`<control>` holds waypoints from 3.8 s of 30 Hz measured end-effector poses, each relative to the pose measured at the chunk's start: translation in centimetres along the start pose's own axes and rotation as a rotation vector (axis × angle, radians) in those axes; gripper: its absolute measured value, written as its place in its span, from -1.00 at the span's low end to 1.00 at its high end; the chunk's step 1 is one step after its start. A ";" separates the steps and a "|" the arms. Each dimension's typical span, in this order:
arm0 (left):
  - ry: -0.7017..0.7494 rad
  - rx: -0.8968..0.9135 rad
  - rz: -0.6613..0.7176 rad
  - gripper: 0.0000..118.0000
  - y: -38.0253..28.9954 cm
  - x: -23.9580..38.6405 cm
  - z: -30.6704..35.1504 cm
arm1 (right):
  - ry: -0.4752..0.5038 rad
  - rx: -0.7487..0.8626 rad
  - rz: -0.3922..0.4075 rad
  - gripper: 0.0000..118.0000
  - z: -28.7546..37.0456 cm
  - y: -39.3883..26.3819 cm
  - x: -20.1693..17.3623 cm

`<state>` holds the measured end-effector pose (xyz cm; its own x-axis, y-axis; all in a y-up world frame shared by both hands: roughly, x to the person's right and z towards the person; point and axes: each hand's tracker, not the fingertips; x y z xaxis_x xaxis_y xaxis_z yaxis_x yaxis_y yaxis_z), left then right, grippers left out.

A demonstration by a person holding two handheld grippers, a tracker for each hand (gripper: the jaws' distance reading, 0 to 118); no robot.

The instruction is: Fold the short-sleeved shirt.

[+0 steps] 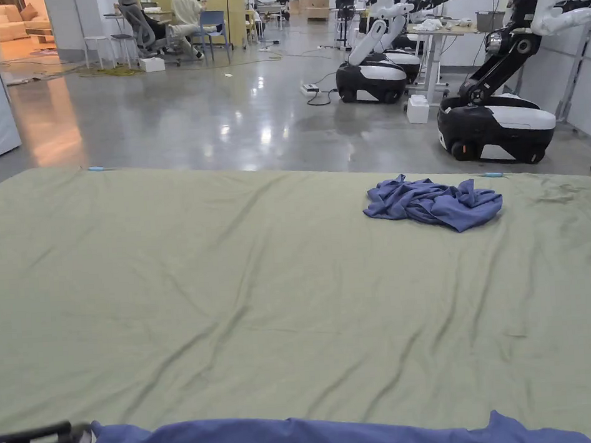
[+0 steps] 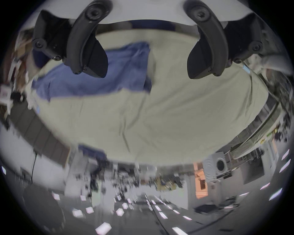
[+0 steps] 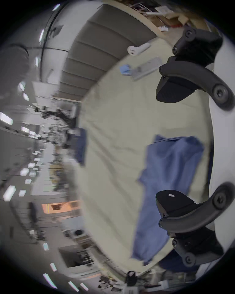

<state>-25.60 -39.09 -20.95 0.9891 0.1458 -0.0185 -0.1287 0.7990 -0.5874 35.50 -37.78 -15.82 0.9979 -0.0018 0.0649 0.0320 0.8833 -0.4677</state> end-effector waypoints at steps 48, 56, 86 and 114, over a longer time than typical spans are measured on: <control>-0.397 -0.364 0.726 -0.86 -2.8 -16.9 -10.2 | 0.250 0.096 -0.180 -0.95 0.6 1.5 -7.4; -0.357 -0.325 0.377 -0.86 1.9 -8.0 -5.8 | 0.303 0.076 -0.188 -0.95 -0.4 0.7 -7.4; -0.258 -0.365 -0.055 -0.85 -4.2 10.7 -13.2 | 0.268 0.073 -0.259 -0.95 2.2 -3.1 -5.0; -0.656 -0.377 0.692 1.00 -6.5 -7.0 -13.1 | 0.291 0.027 -0.243 -0.95 1.3 -2.3 -8.0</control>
<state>-30.80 -52.94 -27.57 0.4579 0.8862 -0.0704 -0.5141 0.1993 -0.8342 27.34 -39.15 -14.11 0.9357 -0.3428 -0.0835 0.2725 0.8525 -0.4460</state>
